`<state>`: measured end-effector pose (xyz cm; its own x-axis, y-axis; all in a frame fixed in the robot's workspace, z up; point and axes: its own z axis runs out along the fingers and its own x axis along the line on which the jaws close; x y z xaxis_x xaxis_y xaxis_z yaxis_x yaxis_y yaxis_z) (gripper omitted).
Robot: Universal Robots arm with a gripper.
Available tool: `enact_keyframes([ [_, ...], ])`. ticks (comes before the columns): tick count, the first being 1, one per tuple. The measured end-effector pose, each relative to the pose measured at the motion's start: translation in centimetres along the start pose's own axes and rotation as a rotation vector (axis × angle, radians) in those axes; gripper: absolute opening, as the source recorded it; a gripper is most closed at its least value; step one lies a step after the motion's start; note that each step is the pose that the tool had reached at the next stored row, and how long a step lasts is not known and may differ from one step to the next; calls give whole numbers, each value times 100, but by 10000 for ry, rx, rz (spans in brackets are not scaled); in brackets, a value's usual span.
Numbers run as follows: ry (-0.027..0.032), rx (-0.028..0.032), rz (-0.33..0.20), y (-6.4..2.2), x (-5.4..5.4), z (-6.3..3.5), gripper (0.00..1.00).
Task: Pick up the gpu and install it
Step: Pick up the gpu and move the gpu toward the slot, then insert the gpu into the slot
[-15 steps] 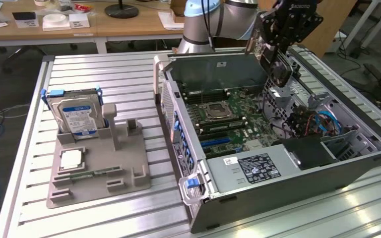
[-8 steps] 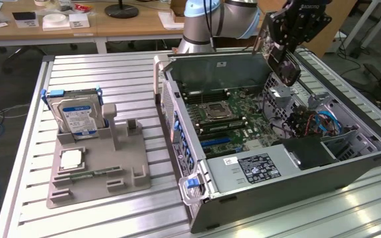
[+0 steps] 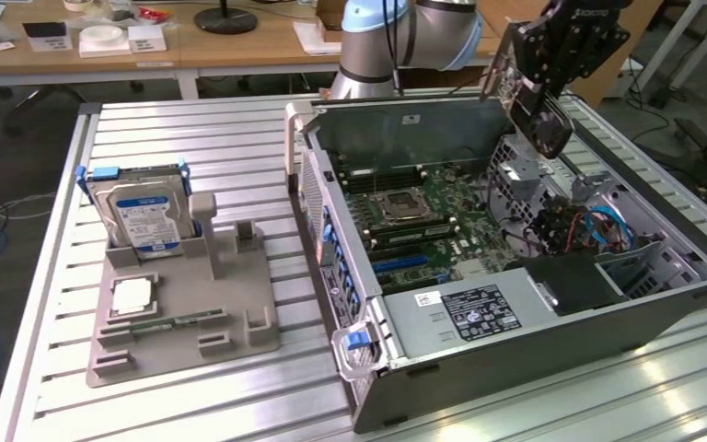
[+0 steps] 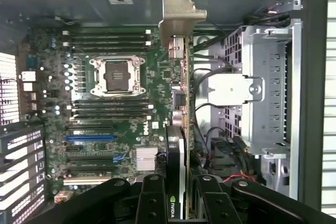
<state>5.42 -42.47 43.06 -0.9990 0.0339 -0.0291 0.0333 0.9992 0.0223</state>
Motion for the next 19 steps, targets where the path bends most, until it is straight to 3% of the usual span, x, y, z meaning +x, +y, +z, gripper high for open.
enact_keyframes([
  [8,-1,-1,0,7,-163,7,27],
  [19,-1,0,0,7,-177,7,27],
])
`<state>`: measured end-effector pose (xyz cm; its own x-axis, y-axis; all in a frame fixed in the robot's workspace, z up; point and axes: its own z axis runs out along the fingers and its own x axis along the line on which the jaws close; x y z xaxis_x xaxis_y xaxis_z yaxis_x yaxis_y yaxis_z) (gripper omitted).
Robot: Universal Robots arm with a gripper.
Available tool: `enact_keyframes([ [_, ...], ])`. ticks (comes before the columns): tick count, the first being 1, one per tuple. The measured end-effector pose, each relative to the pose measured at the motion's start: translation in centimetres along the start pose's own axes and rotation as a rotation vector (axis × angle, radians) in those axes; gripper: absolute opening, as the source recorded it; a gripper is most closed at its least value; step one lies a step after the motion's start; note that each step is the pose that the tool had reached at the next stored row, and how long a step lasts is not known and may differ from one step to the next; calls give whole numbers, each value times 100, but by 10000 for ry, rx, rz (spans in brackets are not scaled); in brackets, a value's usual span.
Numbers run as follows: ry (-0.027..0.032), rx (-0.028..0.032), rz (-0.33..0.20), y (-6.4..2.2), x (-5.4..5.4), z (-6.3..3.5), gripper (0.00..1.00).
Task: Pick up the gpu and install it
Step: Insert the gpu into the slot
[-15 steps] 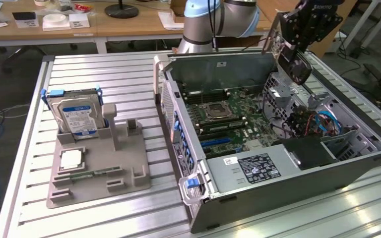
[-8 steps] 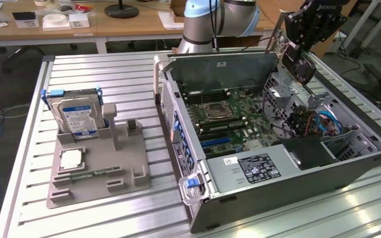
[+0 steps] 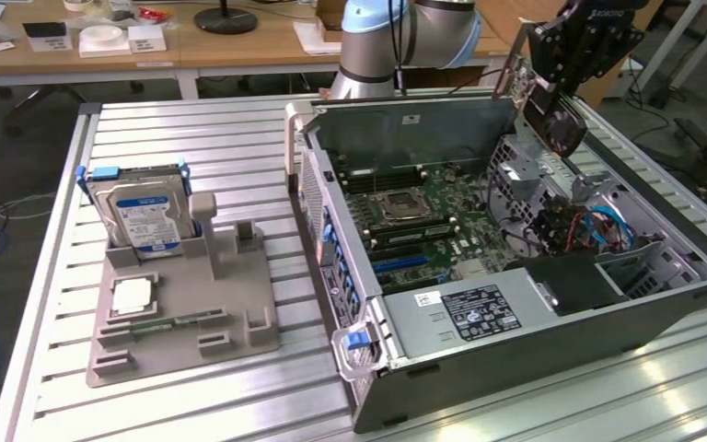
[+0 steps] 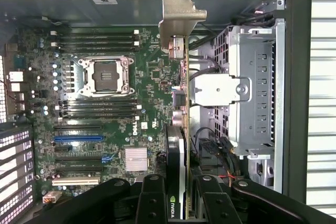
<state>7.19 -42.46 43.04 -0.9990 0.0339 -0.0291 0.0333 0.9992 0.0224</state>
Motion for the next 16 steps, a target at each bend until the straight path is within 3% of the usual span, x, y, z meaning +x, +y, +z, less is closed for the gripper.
enact_keyframes([
  [16,0,0,0,0,0,0,27],
])
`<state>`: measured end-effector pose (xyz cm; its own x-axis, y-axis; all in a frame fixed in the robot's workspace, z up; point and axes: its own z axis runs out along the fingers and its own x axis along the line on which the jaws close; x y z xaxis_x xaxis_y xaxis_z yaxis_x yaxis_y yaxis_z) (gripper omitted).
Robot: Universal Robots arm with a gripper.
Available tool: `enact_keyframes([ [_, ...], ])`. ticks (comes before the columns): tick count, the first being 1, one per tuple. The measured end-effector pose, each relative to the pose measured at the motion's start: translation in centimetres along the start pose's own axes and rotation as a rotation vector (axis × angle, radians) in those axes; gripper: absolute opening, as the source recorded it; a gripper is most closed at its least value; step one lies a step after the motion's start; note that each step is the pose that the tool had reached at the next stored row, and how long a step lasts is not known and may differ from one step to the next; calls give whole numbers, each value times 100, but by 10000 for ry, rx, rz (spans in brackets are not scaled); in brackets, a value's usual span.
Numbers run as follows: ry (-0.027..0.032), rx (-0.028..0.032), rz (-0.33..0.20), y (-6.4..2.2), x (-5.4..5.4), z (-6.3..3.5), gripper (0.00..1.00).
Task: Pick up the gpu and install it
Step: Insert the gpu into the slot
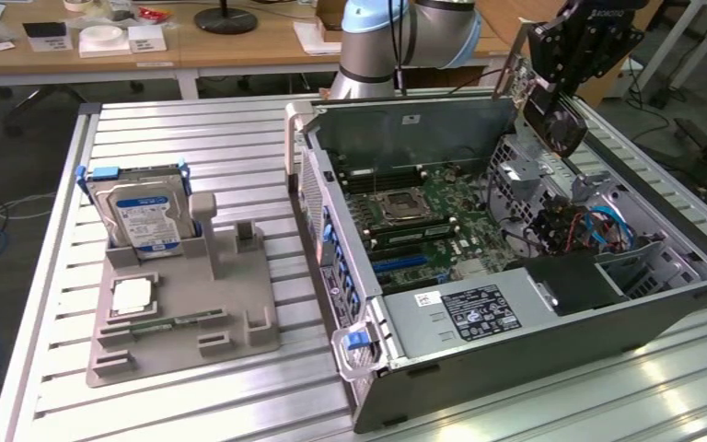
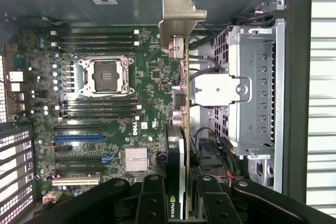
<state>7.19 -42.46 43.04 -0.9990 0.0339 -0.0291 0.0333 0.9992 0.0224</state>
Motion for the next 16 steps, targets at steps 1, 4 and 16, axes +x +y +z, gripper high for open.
enact_keyframes([
  [1,0,0,0,0,0,0,27],
  [4,0,0,-3,0,0,0,27],
  [16,32,-41,-1414,0,1,3,27],
])
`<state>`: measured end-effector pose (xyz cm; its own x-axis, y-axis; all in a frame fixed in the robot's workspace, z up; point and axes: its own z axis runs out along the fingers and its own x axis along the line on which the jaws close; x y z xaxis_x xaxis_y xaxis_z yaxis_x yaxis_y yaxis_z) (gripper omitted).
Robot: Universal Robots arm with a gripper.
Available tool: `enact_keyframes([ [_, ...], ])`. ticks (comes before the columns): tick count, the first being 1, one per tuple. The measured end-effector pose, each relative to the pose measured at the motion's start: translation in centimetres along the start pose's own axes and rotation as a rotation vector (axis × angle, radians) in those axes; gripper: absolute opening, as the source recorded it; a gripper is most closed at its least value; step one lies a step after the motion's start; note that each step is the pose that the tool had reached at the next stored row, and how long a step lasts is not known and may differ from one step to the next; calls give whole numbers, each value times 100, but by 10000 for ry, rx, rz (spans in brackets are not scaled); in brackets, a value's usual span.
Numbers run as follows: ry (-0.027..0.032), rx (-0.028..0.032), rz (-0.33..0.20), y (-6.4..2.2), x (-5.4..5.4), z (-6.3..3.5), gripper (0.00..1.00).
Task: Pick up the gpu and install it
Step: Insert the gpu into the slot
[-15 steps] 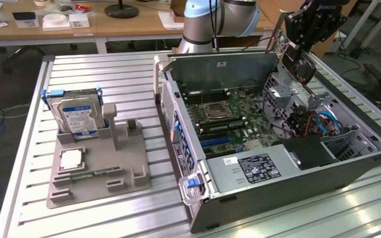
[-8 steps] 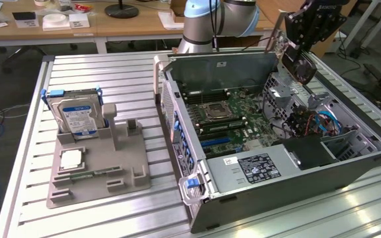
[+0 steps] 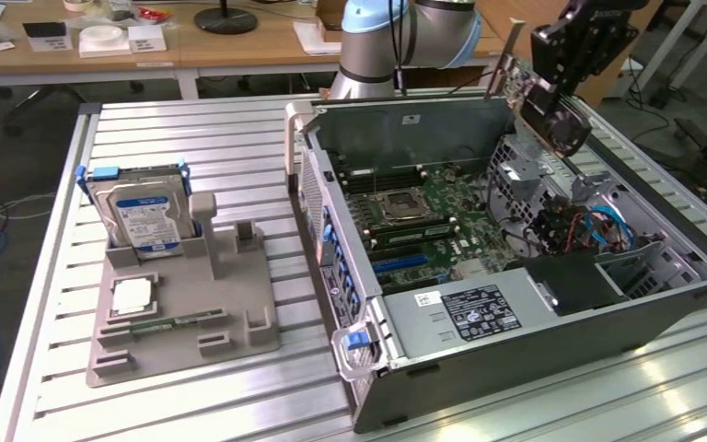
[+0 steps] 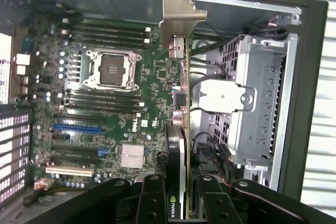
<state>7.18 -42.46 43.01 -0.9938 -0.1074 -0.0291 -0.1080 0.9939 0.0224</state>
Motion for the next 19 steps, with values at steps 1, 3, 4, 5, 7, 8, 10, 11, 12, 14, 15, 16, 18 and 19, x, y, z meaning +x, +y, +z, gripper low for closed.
enact_keyframes([
  [1,4,-5,-159,0,0,1,27],
  [3,10,-14,-463,0,0,2,27],
  [4,14,-18,-613,0,0,2,27],
  [5,17,-22,-762,0,0,3,27],
  [7,24,-30,-1049,0,0,4,27],
  [8,27,-34,-1192,0,0,4,27],
  [10,36,-45,-1591,1,0,6,27],
  [11,39,-50,-1723,2,0,7,27],
  [12,41,-54,-1859,2,0,8,27],
  [14,48,-62,-2135,2,0,8,27],
  [15,51,-66,-2286,3,0,9,27],
  [16,54,-70,-2426,3,0,10,27],
  [18,61,-78,-2701,3,0,10,27],
  [19,64,-82,-2839,3,0,11,27],
])
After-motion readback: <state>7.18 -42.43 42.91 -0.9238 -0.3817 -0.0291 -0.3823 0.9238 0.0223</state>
